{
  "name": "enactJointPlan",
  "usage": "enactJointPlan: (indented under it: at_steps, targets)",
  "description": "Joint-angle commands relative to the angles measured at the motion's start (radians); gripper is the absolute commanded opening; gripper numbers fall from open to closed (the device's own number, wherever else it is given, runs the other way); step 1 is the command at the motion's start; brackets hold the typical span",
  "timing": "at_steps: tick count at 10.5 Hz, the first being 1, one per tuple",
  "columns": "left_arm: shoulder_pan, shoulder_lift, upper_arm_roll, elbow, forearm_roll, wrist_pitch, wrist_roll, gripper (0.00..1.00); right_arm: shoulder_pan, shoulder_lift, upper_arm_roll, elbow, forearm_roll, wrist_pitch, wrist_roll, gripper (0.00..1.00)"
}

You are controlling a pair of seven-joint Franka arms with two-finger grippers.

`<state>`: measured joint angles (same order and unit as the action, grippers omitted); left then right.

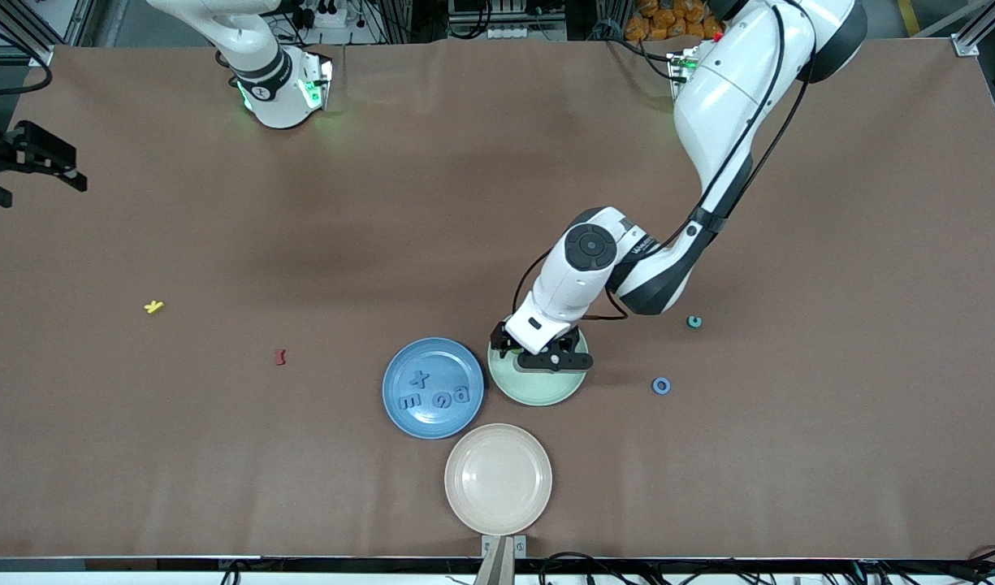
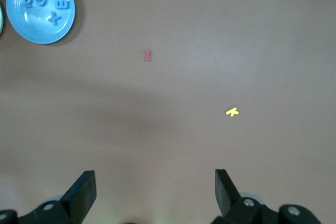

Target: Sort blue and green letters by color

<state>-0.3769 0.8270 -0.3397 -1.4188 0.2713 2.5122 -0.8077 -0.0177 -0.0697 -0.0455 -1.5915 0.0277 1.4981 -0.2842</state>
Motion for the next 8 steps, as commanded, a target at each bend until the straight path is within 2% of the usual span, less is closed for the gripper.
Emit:
enactJointPlan:
  at_steps: [1,3,4,7,8]
  targets:
    - [0.042,-0.113,0.010,-0.018,0.037,-0.107,0.017,1.00,0.015,-0.037,0.025,0.002,-0.011,-0.068,0.020,1.00]
    - [0.105,-0.190,0.007,-0.019,0.048,-0.182,0.114,1.00,0.009,-0.119,0.016,0.005,-0.012,-0.108,0.020,1.00]
    - [0.134,-0.225,0.007,-0.019,0.048,-0.215,0.136,1.00,0.008,-0.130,0.015,0.013,-0.012,-0.108,0.020,1.00]
    - [0.225,-0.348,0.001,-0.019,0.034,-0.398,0.258,1.00,-0.011,-0.076,0.015,0.001,-0.025,-0.067,0.020,1.00]
    - [0.261,-0.394,-0.004,-0.017,0.031,-0.447,0.309,1.00,-0.024,-0.073,0.016,0.052,-0.032,-0.047,0.019,1.00]
